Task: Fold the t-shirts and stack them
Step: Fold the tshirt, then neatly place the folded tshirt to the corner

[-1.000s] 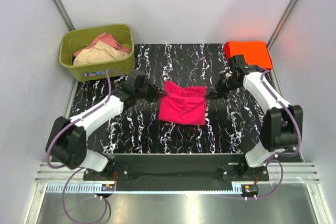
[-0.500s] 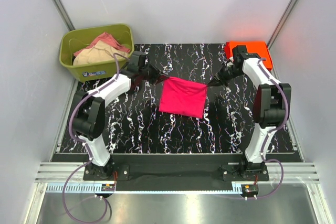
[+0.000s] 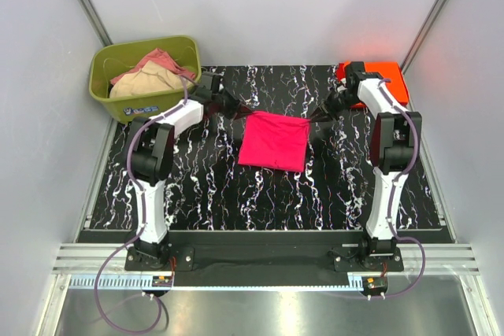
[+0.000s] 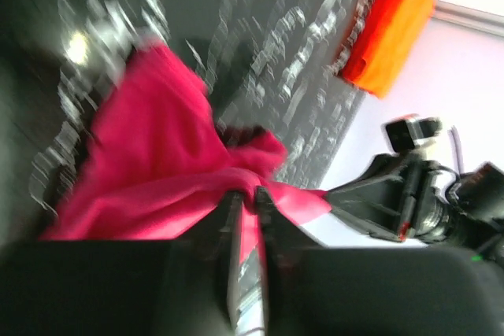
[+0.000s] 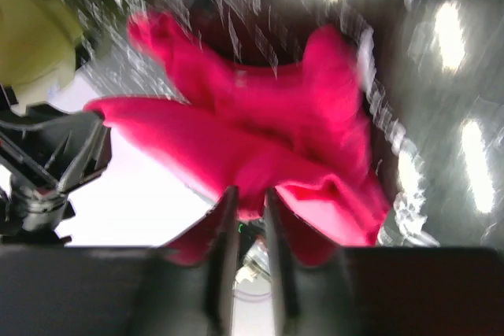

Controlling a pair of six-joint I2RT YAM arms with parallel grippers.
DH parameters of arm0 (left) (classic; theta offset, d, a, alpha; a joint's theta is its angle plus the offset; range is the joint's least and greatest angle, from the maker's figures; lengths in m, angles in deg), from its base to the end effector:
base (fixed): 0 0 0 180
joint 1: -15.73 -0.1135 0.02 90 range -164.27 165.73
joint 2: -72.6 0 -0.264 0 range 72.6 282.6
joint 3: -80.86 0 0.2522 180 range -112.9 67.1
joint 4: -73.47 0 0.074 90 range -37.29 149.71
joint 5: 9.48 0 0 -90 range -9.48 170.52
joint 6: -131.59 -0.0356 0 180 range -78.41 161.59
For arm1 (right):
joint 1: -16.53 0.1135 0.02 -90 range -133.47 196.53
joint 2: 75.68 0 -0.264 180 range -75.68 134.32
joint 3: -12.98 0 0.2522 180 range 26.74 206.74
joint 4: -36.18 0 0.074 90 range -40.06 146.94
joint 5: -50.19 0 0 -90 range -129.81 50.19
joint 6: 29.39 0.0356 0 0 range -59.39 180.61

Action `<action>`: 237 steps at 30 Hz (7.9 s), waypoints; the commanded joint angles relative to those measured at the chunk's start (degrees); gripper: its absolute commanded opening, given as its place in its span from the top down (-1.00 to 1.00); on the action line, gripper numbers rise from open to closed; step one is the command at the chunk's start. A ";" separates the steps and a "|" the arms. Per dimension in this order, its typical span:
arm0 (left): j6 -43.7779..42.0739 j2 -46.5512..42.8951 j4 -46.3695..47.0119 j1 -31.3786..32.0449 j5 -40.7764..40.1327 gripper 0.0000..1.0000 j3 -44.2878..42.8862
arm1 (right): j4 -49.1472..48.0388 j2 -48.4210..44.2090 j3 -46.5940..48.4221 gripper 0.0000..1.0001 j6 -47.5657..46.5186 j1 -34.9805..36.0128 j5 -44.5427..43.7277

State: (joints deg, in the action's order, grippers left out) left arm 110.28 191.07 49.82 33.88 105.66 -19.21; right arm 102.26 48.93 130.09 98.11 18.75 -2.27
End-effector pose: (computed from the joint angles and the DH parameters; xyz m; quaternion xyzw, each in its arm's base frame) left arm 0.4362 -0.1589 0.1948 -0.3007 0.8442 -0.4170 0.1514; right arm 0.4477 0.0391 0.1998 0.2402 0.9070 0.3455 0.0190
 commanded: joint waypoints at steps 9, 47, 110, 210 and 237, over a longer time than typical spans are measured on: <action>-24.99 3.97 -17.88 -3.92 3.07 -0.07 -19.11 | 4.90 3.19 16.29 -0.36 -13.58 -5.38 -9.95; -31.33 2.57 -10.14 2.85 -1.95 0.07 -9.68 | -18.49 -2.79 -13.09 0.48 -8.04 -3.71 1.67; 52.87 -1.76 63.57 39.24 -54.43 0.60 43.84 | -7.58 -15.38 -15.73 -0.95 -21.49 -3.45 7.28; -12.12 -38.46 29.20 28.60 -5.28 0.19 52.93 | -8.38 -23.28 -22.15 1.00 -28.60 1.03 -24.68; -50.05 -47.38 0.22 19.47 -2.57 0.12 48.07 | -6.10 -4.91 21.44 1.00 -52.53 0.51 -51.87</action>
State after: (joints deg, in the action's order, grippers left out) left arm 63.07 141.85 49.75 54.77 100.72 30.91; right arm 96.62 44.63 145.37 47.49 19.29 -55.93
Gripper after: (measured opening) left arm 0.439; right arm 0.047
